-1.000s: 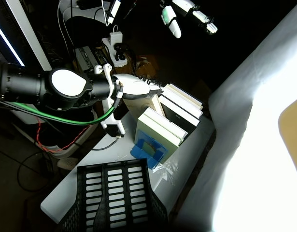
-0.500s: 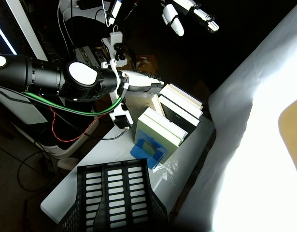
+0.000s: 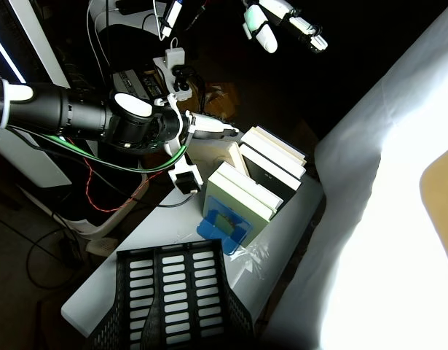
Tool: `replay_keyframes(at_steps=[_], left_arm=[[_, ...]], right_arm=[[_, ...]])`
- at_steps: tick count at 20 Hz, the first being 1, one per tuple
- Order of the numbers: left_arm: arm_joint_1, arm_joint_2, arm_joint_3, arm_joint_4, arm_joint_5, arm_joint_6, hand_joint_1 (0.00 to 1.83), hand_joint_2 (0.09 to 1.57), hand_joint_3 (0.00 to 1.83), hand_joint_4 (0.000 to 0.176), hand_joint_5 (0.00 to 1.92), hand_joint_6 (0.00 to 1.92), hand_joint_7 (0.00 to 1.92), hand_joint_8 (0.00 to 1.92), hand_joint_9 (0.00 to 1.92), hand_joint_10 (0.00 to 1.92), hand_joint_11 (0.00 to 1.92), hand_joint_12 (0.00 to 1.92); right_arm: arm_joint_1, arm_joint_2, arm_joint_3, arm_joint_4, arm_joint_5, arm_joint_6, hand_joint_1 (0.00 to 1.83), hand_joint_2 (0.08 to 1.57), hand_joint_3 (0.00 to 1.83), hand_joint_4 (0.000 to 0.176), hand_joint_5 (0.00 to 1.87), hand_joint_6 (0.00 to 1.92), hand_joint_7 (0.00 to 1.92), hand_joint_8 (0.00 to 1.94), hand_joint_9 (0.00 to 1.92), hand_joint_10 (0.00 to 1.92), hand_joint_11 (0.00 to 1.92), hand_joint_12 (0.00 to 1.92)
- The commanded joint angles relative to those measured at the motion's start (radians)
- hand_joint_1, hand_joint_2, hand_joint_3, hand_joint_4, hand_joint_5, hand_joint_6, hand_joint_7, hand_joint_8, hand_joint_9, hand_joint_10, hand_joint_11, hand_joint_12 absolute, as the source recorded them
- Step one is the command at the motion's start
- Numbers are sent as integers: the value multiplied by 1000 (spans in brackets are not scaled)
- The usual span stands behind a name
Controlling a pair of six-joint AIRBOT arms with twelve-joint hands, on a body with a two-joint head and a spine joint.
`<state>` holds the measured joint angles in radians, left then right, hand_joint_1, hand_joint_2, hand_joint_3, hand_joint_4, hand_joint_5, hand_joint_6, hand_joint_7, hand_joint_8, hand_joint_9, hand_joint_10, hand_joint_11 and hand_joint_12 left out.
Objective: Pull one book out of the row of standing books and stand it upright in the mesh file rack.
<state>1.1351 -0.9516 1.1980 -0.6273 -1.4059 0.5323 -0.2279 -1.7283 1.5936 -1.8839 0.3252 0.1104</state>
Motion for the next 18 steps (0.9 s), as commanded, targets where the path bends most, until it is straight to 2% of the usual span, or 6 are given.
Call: replay_keyframes(at_steps=[1, 12, 14, 16, 17, 18], left_arm=[[0, 5, 10, -19, -128, -2, 103, 1481, 6, 8, 0, 0, 0, 0, 0, 0, 0, 0], [6, 6, 9, -16, -129, -2, 90, 1461, 0, 17, 0, 0, 0, 0, 0, 0, 0, 0], [6, 6, 9, -16, -131, -2, 73, 1466, 1, 4, 0, 0, 0, 0, 0, 0, 0, 0], [6, 6, 8, -16, -134, -2, 66, 1461, 0, 11, 0, 0, 0, 0, 0, 0, 0, 0], [6, 6, 8, -16, -134, -2, 77, 1460, 0, 14, 0, 0, 0, 0, 0, 0, 0, 0], [6, 6, 8, -16, -134, -2, 77, 1458, 0, 22, 0, 0, 0, 0, 0, 0, 0, 0]], right_arm=[[4, 10, 8, 9, -19, 10, 850, 1064, 11, 0, 0, 0, 0, 0, 0, 0, 0, 0], [-1, -5, 22, -31, -46, 10, 563, 1183, 4, 0, 99, 7, 130, 3, 67, 11, 0, 213], [-1, -5, 22, -33, -44, 10, 901, 1078, 0, 0, 203, 41, 235, 23, 193, 73, 0, 794], [-3, -5, 22, -38, -46, 10, 998, 1065, 0, 0, 475, 202, 583, 106, 295, 692, 0, 1494], [-4, -5, 22, -38, -47, 10, 1042, 1078, 0, 0, 586, 498, 765, 306, 418, 975, 59, 1731], [-4, -7, 24, -38, -49, 10, 1147, 1173, 2, 0, 717, 1143, 881, 997, 596, 1190, 235, 1848]])
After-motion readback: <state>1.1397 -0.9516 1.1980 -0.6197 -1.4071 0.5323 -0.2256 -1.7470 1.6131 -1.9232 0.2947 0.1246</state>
